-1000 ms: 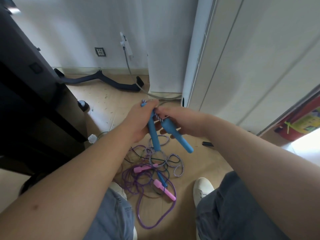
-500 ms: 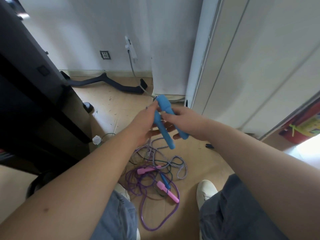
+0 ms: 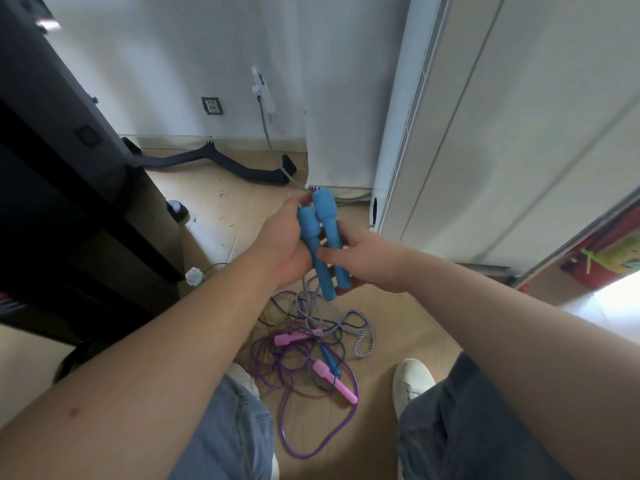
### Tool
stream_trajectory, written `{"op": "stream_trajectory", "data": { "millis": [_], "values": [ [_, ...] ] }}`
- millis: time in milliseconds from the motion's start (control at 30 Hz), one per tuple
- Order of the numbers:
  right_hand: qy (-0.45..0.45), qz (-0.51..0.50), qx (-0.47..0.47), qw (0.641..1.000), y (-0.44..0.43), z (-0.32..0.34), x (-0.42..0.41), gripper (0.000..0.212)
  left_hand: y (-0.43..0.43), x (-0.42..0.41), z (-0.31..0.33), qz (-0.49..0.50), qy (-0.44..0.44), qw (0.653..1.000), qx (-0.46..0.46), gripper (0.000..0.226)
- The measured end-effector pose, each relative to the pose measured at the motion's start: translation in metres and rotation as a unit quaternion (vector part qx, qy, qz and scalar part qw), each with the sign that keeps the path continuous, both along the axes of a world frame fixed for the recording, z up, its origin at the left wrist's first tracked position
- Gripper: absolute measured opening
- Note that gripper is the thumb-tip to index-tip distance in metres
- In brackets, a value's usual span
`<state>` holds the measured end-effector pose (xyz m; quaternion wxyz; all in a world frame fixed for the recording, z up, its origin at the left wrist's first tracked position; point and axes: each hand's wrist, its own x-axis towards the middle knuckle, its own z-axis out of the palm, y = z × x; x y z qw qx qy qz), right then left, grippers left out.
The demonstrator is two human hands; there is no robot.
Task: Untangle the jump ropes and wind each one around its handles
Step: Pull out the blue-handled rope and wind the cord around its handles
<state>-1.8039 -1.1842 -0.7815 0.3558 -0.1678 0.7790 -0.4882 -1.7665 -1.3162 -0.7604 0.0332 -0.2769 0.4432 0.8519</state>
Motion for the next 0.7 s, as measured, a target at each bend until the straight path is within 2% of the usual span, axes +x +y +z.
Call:
{"op": "stream_trajectory", "data": {
  "millis": [67, 133, 200, 233, 300, 333, 367, 433, 500, 600, 700],
  "values": [
    [0.008, 0.013, -0.001, 1.000, -0.001, -0.001, 0.001, 0.039, -0.003, 0.000, 0.000, -0.011, -0.005, 1.000, 0.004, 0.028],
    [-0.012, 0.020, -0.012, 1.000, -0.001, 0.003, 0.001, 0.039, -0.007, -0.001, 0.001, -0.035, -0.015, 0.999, -0.033, 0.035],
    [-0.050, 0.019, -0.042, 0.998, 0.000, 0.009, -0.002, 0.031, -0.013, -0.003, 0.002, -0.046, -0.039, 0.984, -0.170, 0.050],
    [-0.063, 0.018, -0.055, 0.996, 0.002, 0.012, -0.004, 0.027, -0.016, -0.003, 0.002, -0.056, -0.053, 0.955, -0.287, 0.060],
    [-0.081, 0.016, -0.080, 0.993, 0.005, 0.020, -0.005, 0.022, -0.024, -0.002, 0.004, -0.074, -0.063, 0.839, -0.536, 0.076],
    [-0.089, 0.015, -0.092, 0.992, 0.006, 0.022, -0.005, 0.021, -0.029, -0.002, 0.004, -0.076, -0.062, 0.787, -0.609, 0.080],
    [-0.095, 0.013, -0.101, 0.990, 0.007, 0.025, -0.004, 0.020, -0.033, -0.002, 0.002, -0.071, -0.063, 0.763, -0.640, 0.079],
    [-0.103, 0.010, -0.113, 0.988, 0.008, 0.028, -0.004, 0.021, -0.040, -0.006, -0.002, -0.038, -0.051, 0.763, -0.643, 0.068],
    [-0.121, 0.023, -0.122, 0.985, 0.011, 0.031, -0.003, 0.022, -0.045, -0.009, -0.005, -0.011, 0.004, 0.785, -0.620, 0.058],
    [-0.178, 0.070, -0.128, 0.973, 0.017, 0.036, -0.001, 0.025, -0.047, -0.006, -0.005, -0.064, 0.116, 0.867, -0.481, 0.067],
    [-0.209, 0.095, -0.123, 0.966, 0.022, 0.039, 0.001, 0.032, -0.045, -0.004, -0.003, -0.118, 0.081, 0.907, -0.397, 0.070]
  ]
}}
